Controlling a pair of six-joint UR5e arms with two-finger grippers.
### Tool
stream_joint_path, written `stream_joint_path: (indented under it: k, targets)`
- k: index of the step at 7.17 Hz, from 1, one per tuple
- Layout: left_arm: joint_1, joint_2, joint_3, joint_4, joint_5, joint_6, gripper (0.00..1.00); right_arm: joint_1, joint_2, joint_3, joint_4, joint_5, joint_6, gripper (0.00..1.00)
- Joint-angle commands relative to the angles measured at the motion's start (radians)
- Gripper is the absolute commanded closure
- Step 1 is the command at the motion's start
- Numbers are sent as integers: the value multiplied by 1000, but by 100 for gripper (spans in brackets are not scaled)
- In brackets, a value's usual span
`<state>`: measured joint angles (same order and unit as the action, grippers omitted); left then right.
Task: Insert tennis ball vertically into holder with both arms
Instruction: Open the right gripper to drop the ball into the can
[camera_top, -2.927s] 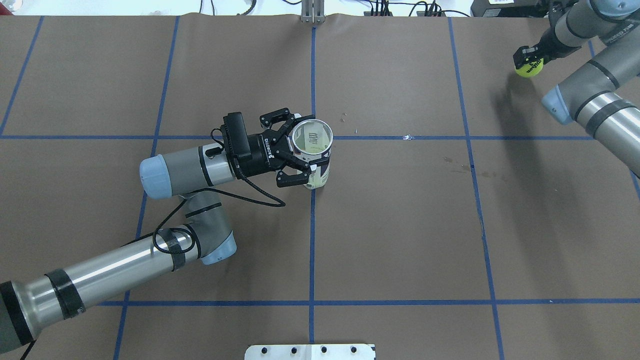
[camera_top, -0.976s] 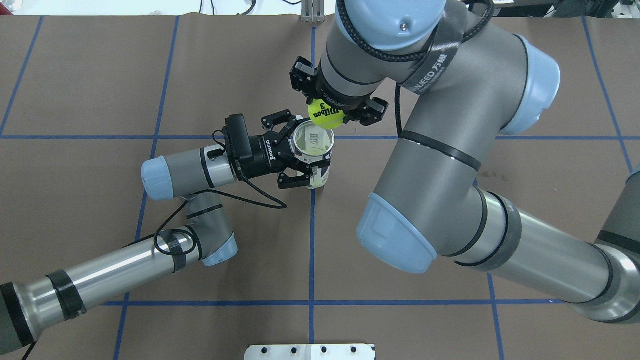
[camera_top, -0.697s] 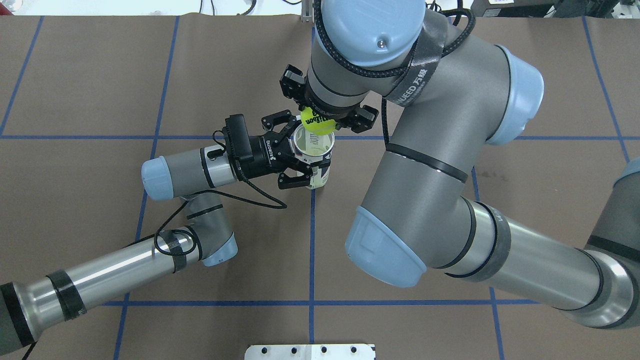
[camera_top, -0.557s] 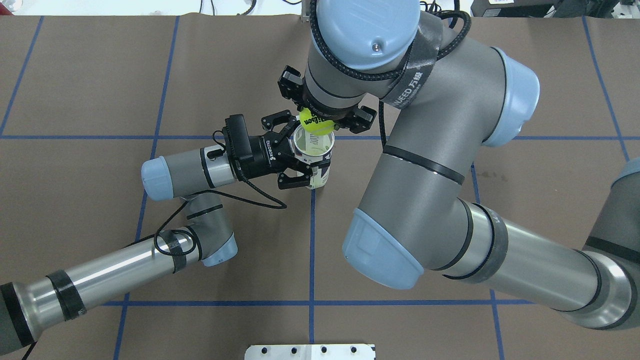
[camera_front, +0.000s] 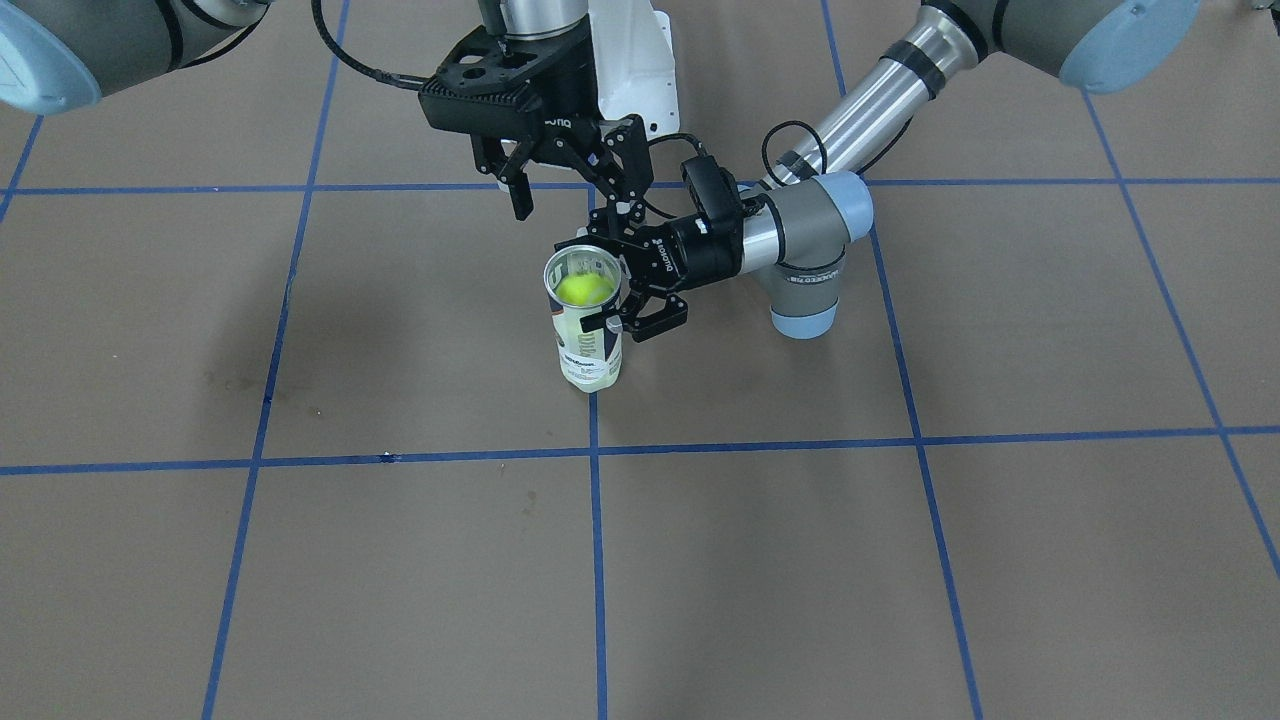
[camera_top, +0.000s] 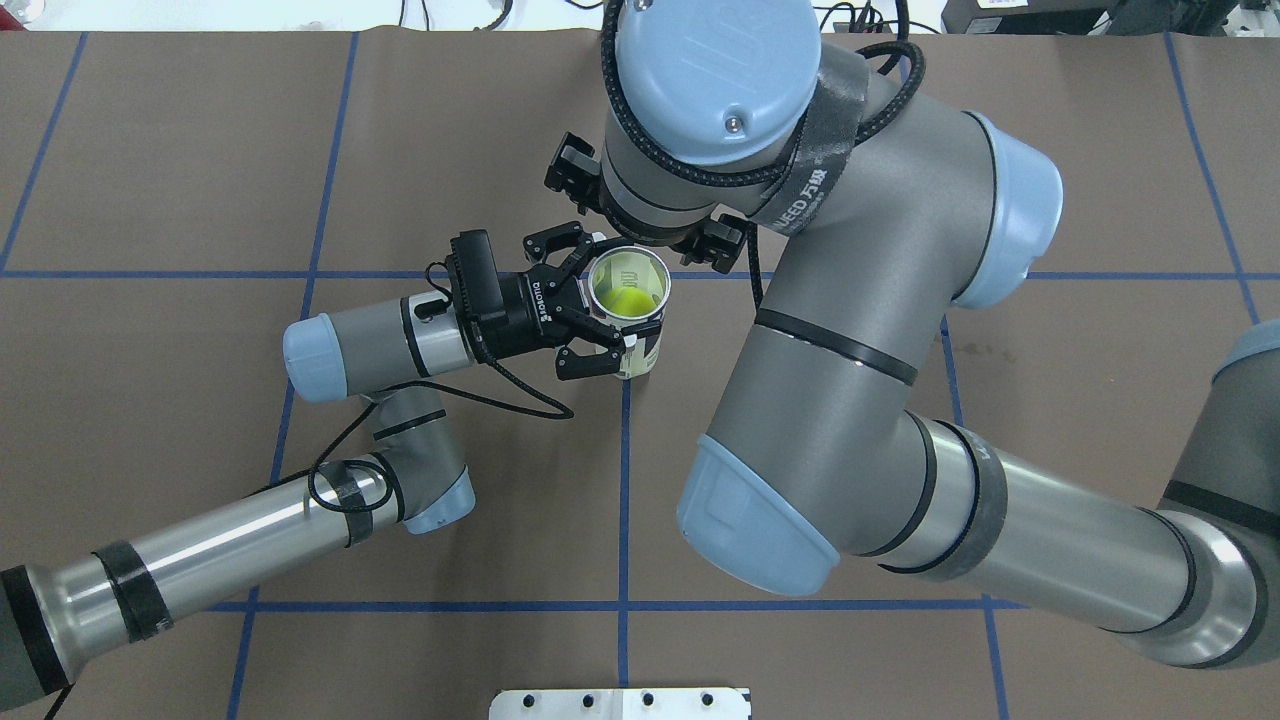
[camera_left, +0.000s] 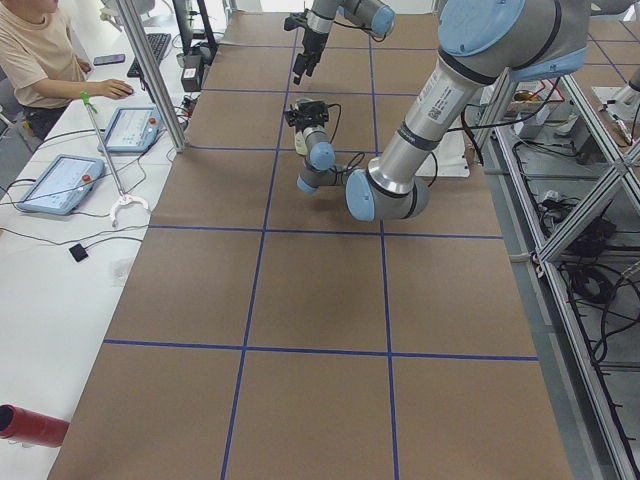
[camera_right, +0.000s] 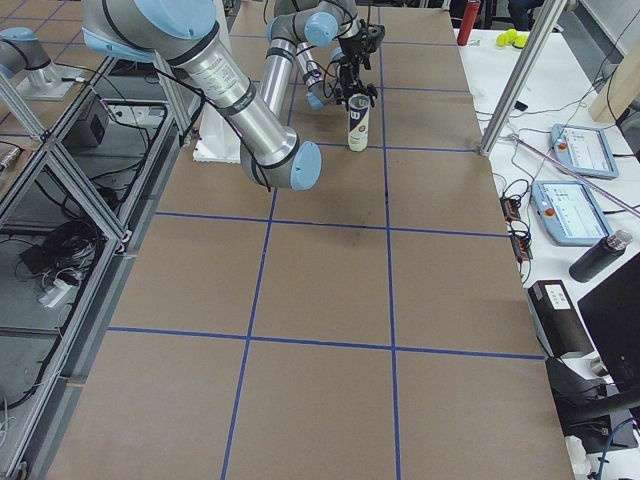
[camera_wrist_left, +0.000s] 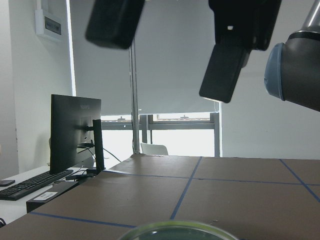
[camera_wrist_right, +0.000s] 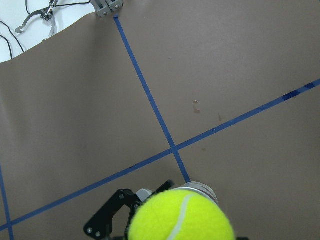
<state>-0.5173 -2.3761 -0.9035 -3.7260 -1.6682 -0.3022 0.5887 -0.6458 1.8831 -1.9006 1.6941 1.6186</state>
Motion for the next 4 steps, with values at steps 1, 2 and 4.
stream_joint_path:
  k: [1, 2, 4]
  targets:
    - [2, 0, 0, 0, -1, 0, 2, -1, 0, 1, 0, 2, -3, 1]
    - [2, 0, 0, 0, -1, 0, 2, -1, 0, 7, 0, 6, -9, 1]
    - [6, 0, 0, 0, -1, 2, 2, 13, -14, 10, -6, 9, -79, 1]
